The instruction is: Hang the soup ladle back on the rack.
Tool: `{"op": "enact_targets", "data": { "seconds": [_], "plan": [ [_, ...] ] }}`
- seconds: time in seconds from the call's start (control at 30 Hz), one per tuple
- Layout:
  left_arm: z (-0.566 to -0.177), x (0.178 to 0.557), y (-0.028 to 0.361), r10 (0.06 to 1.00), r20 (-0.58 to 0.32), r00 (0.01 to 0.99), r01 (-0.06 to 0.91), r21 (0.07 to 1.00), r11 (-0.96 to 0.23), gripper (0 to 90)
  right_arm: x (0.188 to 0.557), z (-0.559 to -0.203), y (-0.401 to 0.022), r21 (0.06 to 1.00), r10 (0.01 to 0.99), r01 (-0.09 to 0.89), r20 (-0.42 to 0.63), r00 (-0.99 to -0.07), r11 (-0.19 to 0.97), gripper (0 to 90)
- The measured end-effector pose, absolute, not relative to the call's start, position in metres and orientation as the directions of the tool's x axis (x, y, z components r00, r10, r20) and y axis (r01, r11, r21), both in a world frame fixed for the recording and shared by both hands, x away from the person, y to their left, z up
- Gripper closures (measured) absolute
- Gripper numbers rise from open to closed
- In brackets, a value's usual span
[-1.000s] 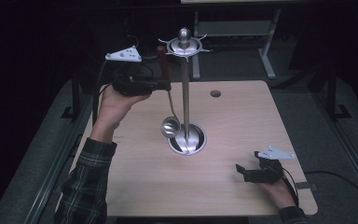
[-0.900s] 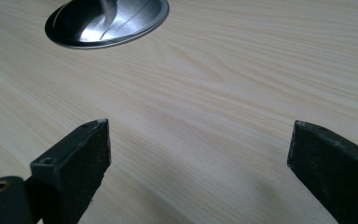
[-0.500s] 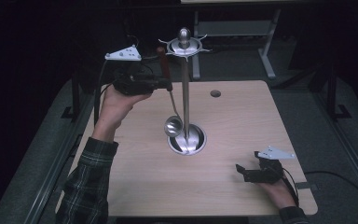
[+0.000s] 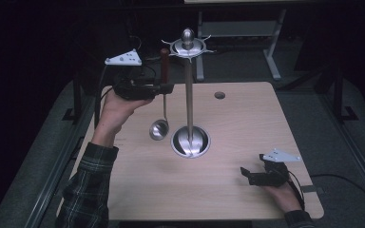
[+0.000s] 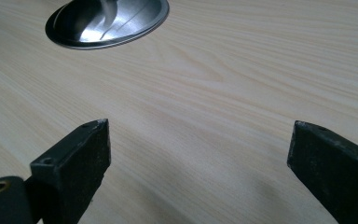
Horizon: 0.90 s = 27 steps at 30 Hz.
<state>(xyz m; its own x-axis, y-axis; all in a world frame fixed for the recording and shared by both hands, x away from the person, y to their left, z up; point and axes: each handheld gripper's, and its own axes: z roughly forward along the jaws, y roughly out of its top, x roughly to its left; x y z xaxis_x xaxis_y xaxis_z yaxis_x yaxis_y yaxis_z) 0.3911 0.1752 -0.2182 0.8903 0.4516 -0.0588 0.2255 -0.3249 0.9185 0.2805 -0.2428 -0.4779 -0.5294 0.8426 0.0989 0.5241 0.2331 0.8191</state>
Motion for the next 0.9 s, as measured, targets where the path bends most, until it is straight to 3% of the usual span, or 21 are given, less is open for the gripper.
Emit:
{"op": "enact_targets", "data": {
  "seconds": [0.27,0.43,0.9],
  "plan": [
    [-0.228,0.388,0.176,0.458,-0.038,0.888,0.228,0.902,-0.366,50.2,0.281,-0.478,-0.243,0.819,0.843,0.525,0.101,-0.529,0.231,5.2],
    [-0.242,0.380,0.180,0.485,-0.020,0.874,0.249,0.876,-0.413,36.9,0.281,-0.478,-0.246,0.821,0.845,0.529,0.116,-0.522,0.214,5.0],
    [-0.295,0.353,0.220,0.584,-0.035,0.811,0.340,0.840,-0.422,24.2,0.281,-0.478,-0.244,0.821,0.844,0.523,0.098,-0.527,0.231,5.0]
  ]
}}
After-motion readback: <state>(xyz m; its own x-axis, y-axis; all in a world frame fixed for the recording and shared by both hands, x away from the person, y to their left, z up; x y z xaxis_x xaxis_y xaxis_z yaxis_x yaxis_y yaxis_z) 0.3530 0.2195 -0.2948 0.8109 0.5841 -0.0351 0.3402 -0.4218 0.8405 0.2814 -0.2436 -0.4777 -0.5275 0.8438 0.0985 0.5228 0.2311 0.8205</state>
